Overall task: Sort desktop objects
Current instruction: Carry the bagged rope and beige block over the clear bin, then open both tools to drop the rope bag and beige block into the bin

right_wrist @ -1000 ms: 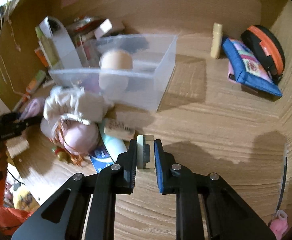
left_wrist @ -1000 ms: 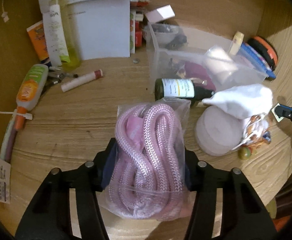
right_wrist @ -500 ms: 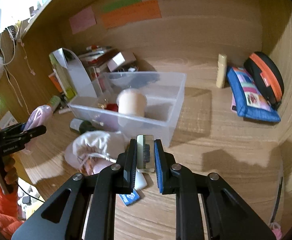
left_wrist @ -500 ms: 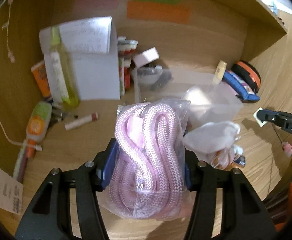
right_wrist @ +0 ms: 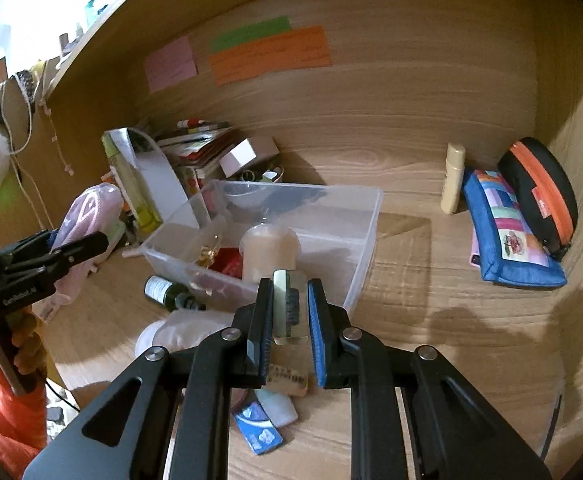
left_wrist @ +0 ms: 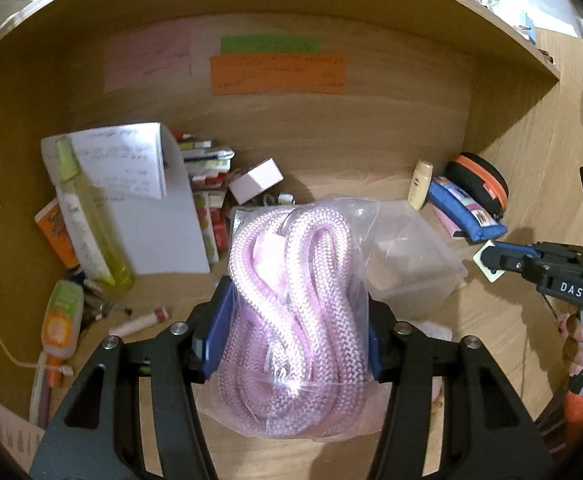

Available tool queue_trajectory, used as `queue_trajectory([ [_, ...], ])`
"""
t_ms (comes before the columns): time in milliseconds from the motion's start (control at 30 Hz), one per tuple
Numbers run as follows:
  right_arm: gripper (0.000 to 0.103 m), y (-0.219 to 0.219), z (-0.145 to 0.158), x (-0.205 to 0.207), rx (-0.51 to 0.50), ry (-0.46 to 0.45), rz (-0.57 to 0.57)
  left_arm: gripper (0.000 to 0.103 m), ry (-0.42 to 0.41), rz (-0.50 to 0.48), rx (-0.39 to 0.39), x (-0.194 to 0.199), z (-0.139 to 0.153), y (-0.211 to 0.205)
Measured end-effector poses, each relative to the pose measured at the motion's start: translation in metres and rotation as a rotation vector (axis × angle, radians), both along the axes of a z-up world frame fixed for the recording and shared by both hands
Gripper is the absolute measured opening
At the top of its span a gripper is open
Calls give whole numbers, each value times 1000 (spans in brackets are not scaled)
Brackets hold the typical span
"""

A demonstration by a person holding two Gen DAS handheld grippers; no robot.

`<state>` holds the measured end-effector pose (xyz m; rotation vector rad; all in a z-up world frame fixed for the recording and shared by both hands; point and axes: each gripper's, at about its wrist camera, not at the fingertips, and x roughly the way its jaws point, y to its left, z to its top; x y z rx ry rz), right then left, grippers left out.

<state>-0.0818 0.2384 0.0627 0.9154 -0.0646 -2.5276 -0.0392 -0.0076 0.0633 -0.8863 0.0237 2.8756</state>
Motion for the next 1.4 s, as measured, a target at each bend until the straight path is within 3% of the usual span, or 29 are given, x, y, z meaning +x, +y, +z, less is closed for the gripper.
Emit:
queue_trajectory([
  [300,15,-8,10,-23,-12,27,-11,55,-13,0,48,-39,5,-4],
  [467,15,-23,7,-36,9,16,-2,55,-62,4,73,-65,-4,-5],
  [733,15,-37,-20,-67,37,-61,-15,54,-157,17,62,-101,-36,1],
  [967,15,-43,-39,-78,77,-92,-26,54,-184,5,1,-113,-54,10],
  [1400,15,-49,-45,-77,150,-82,-36,55,-251,-23,-46,-129,-72,11],
])
